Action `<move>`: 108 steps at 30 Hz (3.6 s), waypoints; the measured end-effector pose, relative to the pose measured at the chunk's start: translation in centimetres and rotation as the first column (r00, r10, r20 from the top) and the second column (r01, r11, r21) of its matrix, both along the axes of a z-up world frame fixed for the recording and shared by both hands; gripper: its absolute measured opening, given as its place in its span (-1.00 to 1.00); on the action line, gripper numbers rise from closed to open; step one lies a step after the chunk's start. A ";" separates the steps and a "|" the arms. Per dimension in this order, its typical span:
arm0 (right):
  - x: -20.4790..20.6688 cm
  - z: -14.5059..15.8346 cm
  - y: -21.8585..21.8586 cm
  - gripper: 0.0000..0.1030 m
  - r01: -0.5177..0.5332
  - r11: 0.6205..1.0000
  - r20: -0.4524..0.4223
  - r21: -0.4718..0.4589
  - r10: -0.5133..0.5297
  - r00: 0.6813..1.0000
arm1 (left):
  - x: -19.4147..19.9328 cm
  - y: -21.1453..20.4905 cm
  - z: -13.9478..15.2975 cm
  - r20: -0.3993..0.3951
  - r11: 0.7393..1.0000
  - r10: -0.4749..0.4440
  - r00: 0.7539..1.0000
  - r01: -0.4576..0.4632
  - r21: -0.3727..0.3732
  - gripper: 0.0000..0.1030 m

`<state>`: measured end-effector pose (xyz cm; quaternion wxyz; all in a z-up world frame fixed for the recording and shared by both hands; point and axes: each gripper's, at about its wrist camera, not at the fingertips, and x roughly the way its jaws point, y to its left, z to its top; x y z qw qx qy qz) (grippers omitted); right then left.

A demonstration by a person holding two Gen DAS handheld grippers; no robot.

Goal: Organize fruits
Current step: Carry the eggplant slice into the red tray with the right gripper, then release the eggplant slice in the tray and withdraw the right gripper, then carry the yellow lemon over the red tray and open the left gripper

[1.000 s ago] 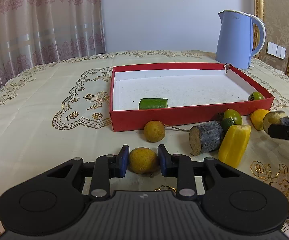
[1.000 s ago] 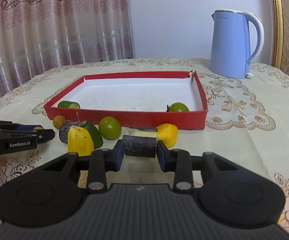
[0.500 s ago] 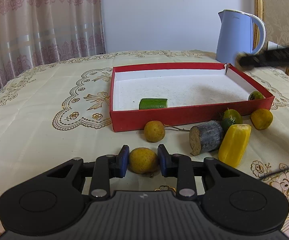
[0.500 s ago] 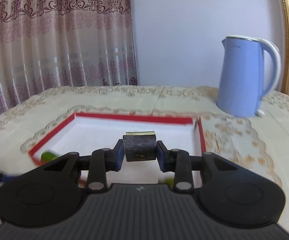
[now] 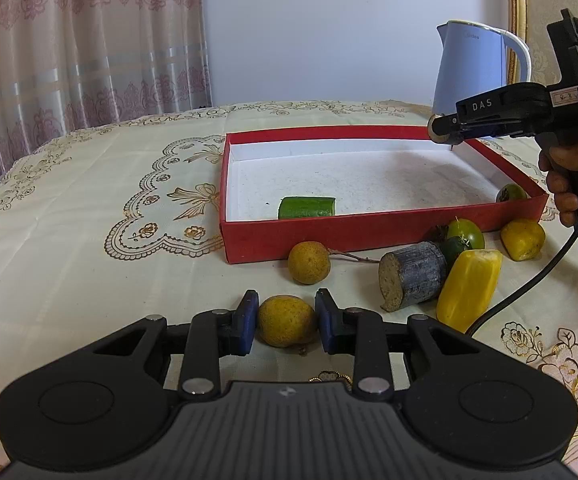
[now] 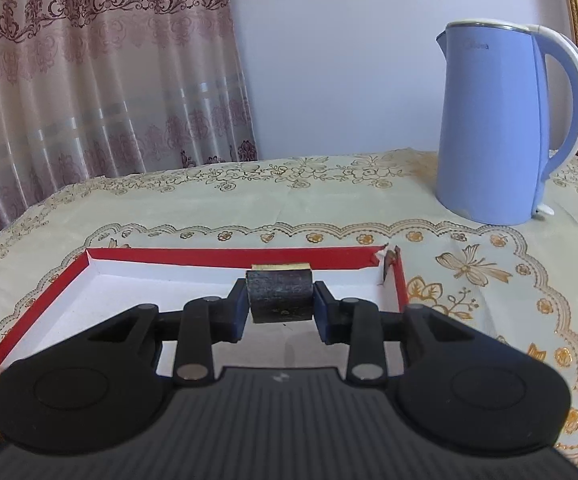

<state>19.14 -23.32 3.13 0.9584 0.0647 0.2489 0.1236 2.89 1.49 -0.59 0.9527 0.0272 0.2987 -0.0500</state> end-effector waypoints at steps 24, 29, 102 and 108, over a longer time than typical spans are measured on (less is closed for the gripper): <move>-2.1 -0.4 -2.2 0.32 0.087 0.993 -0.030 0.080 -0.085 0.996 | 0.0 0.0 0.0 0.000 1.000 0.000 1.000 0.000 -0.001 -0.42; -8.5 0.3 -2.7 0.84 -0.043 0.986 0.086 0.161 0.029 0.996 | 0.0 0.0 0.0 0.000 1.000 0.000 1.000 0.000 0.000 -0.42; -15.6 -2.9 -0.2 1.00 0.087 0.994 -0.021 -0.059 -0.089 0.996 | -0.3 0.0 1.1 0.038 0.999 0.033 0.999 -0.034 0.025 -0.42; -15.6 -2.9 -0.3 1.00 0.088 0.995 -0.022 -0.056 -0.089 0.996 | 0.1 0.4 2.8 0.080 0.999 0.041 0.996 -0.043 0.028 -0.42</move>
